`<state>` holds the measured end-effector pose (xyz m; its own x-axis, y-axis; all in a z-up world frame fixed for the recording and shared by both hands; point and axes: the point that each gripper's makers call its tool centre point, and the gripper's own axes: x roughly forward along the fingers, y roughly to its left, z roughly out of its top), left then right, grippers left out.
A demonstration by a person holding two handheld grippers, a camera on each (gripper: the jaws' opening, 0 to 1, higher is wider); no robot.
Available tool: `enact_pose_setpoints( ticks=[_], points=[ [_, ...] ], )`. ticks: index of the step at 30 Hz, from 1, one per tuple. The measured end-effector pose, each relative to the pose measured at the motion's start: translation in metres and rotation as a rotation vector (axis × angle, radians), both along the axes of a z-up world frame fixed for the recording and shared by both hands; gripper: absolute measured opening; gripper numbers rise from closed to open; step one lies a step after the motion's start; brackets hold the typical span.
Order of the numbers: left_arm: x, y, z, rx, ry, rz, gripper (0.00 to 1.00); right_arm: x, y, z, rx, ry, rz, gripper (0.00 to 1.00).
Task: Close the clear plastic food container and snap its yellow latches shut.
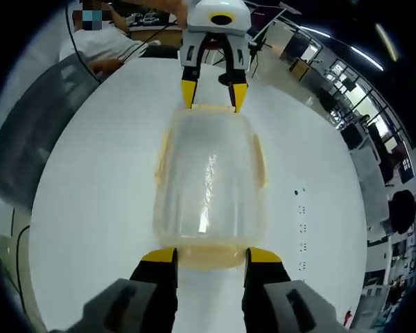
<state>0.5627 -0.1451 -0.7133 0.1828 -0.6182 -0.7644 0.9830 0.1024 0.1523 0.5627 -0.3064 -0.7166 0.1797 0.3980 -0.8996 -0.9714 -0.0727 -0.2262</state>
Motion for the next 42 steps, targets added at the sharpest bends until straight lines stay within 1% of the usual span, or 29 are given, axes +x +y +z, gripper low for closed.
enact_pose_setpoints(
  ticks=[2,13,21,31,34,42],
  points=[
    [0.002,-0.002,-0.001,0.004,-0.003,0.000,0.36,0.001,-0.002,-0.001,0.002,-0.013,0.006,0.34],
    [0.012,-0.017,0.001,-0.002,-0.011,-0.007,0.36,0.011,-0.016,-0.001,0.004,-0.004,-0.002,0.34],
    [0.016,-0.028,-0.002,-0.006,-0.001,-0.016,0.36,0.014,-0.028,-0.004,0.001,0.011,-0.011,0.34],
    [0.018,-0.035,-0.008,0.007,-0.003,-0.030,0.36,0.016,-0.034,-0.014,0.007,0.032,-0.024,0.35],
    [0.018,-0.035,-0.009,0.011,0.003,-0.036,0.36,0.015,-0.034,-0.018,0.008,0.043,-0.026,0.35],
    [0.020,-0.032,-0.015,0.022,0.019,-0.033,0.36,0.017,-0.031,-0.021,0.021,0.061,-0.026,0.35]
  ],
)
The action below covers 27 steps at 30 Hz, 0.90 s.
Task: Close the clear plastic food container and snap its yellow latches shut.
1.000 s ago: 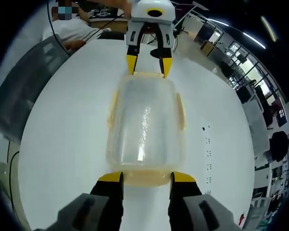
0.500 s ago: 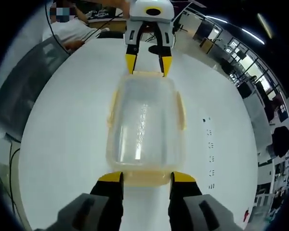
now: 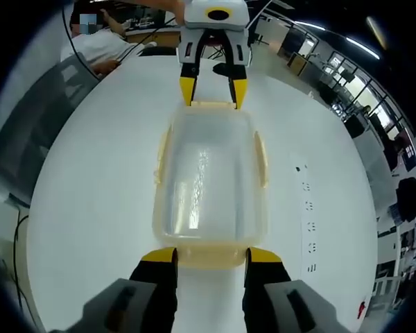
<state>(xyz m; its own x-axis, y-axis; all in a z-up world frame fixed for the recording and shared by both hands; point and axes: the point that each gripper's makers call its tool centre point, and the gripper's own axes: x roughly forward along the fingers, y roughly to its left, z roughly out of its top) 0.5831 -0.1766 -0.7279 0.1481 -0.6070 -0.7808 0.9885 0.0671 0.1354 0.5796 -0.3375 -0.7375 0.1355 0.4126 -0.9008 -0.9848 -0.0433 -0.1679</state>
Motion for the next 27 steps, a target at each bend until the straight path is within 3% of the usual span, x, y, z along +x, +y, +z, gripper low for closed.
enact_pose_setpoints(
  ticks=[14,27],
  points=[
    [-0.0010,-0.0005,-0.0035,-0.012,0.032,-0.007,0.37,-0.0009,-0.0003,-0.0020,0.016,0.027,0.004,0.36],
    [0.0014,0.0008,0.0010,-0.017,-0.015,-0.038,0.36,-0.0003,-0.0027,0.0000,0.030,0.026,0.003,0.37]
  ],
)
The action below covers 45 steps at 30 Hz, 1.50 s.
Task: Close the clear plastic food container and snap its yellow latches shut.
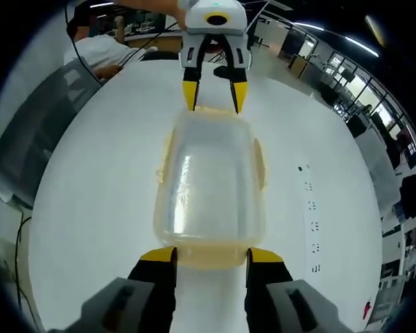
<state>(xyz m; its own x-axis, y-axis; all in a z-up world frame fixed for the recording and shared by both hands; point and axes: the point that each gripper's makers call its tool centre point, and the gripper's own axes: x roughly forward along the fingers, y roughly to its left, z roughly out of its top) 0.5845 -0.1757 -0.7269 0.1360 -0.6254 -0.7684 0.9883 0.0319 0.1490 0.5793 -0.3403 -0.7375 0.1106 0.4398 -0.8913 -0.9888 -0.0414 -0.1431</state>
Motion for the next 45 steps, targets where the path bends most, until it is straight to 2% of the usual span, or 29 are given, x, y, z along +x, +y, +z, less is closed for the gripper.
enact_pose_setpoints(
  ticks=[2,8,11,13,14,16,19,20,22,25,31,33,35,36,39,40,44,45],
  points=[
    [0.002,0.003,0.000,0.013,-0.018,-0.005,0.36,-0.001,0.000,0.000,0.004,0.000,0.004,0.37],
    [0.000,0.008,0.001,0.025,-0.017,-0.004,0.41,-0.002,-0.001,0.003,0.016,0.010,-0.017,0.43],
    [-0.001,0.009,0.005,0.023,-0.023,-0.010,0.41,-0.004,-0.005,0.006,0.018,0.016,-0.024,0.42],
    [0.000,0.006,0.010,0.005,-0.025,0.008,0.43,-0.011,-0.002,0.012,0.051,0.081,-0.093,0.39],
    [0.001,0.003,0.015,-0.014,-0.035,0.019,0.45,-0.009,0.002,0.020,0.072,0.059,-0.092,0.38],
    [0.003,0.000,0.022,-0.026,-0.060,0.022,0.45,-0.009,0.002,0.024,0.073,0.068,-0.132,0.38],
    [0.004,-0.005,0.025,-0.040,-0.053,0.048,0.44,-0.010,0.000,0.021,0.049,0.074,-0.155,0.38],
    [0.004,-0.007,0.025,-0.043,-0.056,0.059,0.44,-0.011,-0.002,0.018,0.038,0.093,-0.189,0.39],
    [0.005,-0.007,0.023,-0.040,-0.067,0.066,0.44,-0.010,0.004,0.019,0.068,0.108,-0.229,0.42],
    [0.006,-0.004,0.017,-0.023,-0.057,0.117,0.46,-0.005,0.005,0.020,0.072,0.105,-0.287,0.39],
    [0.010,-0.007,0.024,-0.069,-0.026,0.214,0.46,-0.006,0.010,0.019,0.084,0.119,-0.351,0.39],
    [0.012,-0.008,0.026,-0.075,-0.026,0.236,0.46,-0.004,0.013,0.020,0.113,0.138,-0.405,0.39],
    [0.014,-0.008,0.028,-0.078,-0.027,0.263,0.46,0.000,0.010,0.020,0.100,0.122,-0.449,0.40],
    [0.016,-0.007,0.028,-0.079,-0.027,0.287,0.47,0.003,0.007,0.018,0.098,0.123,-0.518,0.40],
    [0.019,-0.005,0.028,-0.081,-0.012,0.334,0.48,0.005,0.011,0.019,0.132,0.142,-0.576,0.41],
    [0.020,-0.004,0.028,-0.082,-0.010,0.354,0.48,0.004,0.010,0.018,0.123,0.139,-0.566,0.41],
    [0.018,-0.003,0.027,-0.084,0.023,0.409,0.46,0.004,0.007,0.014,0.106,0.143,-0.609,0.39],
    [0.019,-0.002,0.027,-0.081,0.017,0.411,0.45,0.005,0.005,0.014,0.105,0.146,-0.634,0.39]
  ],
)
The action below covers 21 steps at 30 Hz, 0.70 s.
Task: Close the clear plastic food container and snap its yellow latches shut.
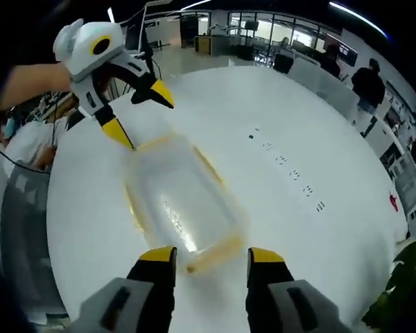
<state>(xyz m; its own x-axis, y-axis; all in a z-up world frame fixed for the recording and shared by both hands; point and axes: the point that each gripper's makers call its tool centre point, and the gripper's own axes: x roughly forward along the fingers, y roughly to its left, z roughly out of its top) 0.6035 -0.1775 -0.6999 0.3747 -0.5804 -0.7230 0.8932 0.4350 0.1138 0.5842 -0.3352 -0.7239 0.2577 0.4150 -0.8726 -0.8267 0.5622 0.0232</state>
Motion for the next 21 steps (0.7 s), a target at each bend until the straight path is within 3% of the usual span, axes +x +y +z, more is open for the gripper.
enact_pose_setpoints(
  ticks=[13,16,21],
  points=[
    [-0.002,0.005,-0.002,-0.045,0.116,0.128,0.45,0.000,-0.016,-0.004,-0.024,0.100,-0.159,0.36],
    [-0.003,0.009,-0.005,-0.055,0.172,0.183,0.37,-0.005,-0.016,-0.006,-0.017,0.166,-0.204,0.37],
    [-0.005,0.014,-0.012,-0.057,0.246,0.249,0.42,-0.004,-0.016,-0.007,-0.010,0.207,-0.252,0.35]
  ],
)
